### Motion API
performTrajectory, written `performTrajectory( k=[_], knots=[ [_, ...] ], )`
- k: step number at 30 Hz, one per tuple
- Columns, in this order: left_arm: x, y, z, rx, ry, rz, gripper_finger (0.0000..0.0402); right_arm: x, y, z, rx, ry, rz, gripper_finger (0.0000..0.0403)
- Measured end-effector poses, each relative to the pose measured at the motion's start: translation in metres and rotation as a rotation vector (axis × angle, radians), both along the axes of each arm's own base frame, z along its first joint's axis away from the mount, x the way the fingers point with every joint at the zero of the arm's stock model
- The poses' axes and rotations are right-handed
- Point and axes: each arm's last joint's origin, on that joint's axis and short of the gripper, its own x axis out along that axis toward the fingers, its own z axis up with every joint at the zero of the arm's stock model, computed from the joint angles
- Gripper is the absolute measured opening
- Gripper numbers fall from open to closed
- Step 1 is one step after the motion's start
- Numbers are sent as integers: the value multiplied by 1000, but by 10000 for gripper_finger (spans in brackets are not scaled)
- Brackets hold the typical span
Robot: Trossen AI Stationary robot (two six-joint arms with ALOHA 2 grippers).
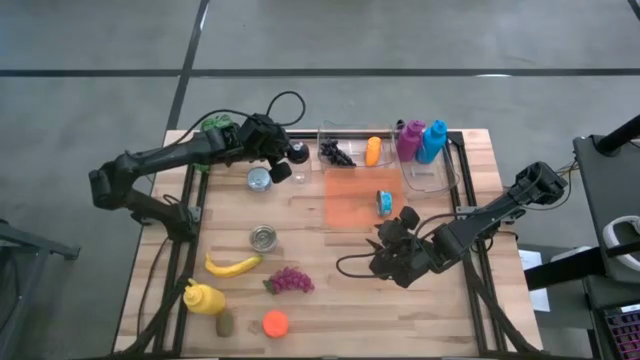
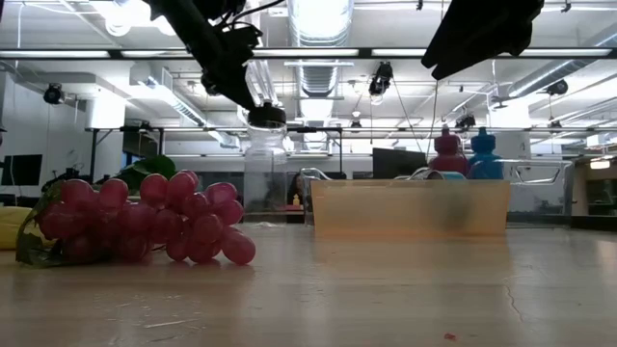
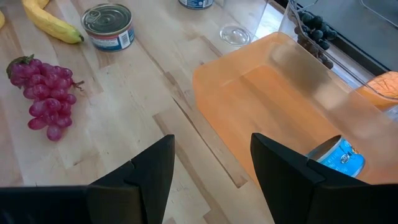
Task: Pick & Place Food Item
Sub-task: Put the transparent water bottle into the right transparent bin
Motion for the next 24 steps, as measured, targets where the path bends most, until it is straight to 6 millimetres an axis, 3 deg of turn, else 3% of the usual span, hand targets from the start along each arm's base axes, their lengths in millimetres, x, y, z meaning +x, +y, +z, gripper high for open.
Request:
performTrajectory(
  k=[24],
  knots=[
    [-9, -5, 14, 31, -48, -16, 36, 0, 0, 0, 7, -4, -7, 206]
  ],
)
